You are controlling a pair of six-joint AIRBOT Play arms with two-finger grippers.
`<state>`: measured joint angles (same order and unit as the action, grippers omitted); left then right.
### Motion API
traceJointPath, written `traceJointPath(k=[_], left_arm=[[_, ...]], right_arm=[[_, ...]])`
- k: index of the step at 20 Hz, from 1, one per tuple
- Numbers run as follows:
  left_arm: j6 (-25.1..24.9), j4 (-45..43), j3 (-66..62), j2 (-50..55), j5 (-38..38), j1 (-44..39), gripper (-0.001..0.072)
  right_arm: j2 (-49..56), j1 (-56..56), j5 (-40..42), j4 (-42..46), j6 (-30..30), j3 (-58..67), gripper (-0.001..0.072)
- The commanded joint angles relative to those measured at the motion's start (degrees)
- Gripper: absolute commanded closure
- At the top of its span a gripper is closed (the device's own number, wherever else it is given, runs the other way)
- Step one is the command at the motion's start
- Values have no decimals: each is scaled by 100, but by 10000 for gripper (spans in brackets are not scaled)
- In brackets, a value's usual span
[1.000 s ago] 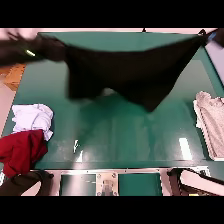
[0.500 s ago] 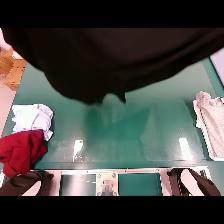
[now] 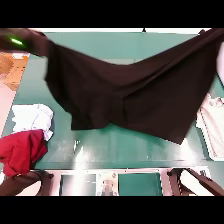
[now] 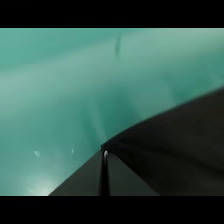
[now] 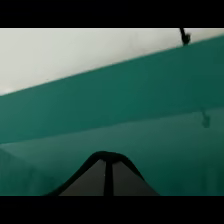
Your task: Fold the shirts.
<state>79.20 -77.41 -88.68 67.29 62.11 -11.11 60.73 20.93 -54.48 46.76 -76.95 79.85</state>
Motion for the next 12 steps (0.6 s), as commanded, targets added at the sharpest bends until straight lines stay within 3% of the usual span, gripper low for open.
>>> traceJointPath(k=[1, 4, 6, 7, 8, 9, 10, 12], left_arm=[[-37, 205, 466, 1449, -1237, 4, 683], [-197, 767, 264, 2741, -2092, 4, 683], [-417, 1239, 26, 3344, -2177, 4, 682], [-474, 1366, -63, 3528, -2188, 4, 647], [-472, 1360, -111, 3595, -2203, 7, 349], [-468, 1342, -170, 3593, -2162, 52, 127], [-468, 1342, -339, 3587, -1939, 140, 130], [-474, 1335, -981, 3587, -968, 518, 130]], right_arm=[[1344, -551, 774, -20, 107, -756, 696], [2632, -688, 911, -55, 68, -719, 696], [3156, -686, 898, -129, 42, -721, 695], [3303, -680, 850, -127, 44, -721, 694], [3351, -638, 758, -127, 44, -721, 654], [3340, -551, 579, -125, 46, -704, 494], [3331, -426, 258, -118, 44, -610, 393], [3215, 0, -540, -105, 46, -463, 401]])
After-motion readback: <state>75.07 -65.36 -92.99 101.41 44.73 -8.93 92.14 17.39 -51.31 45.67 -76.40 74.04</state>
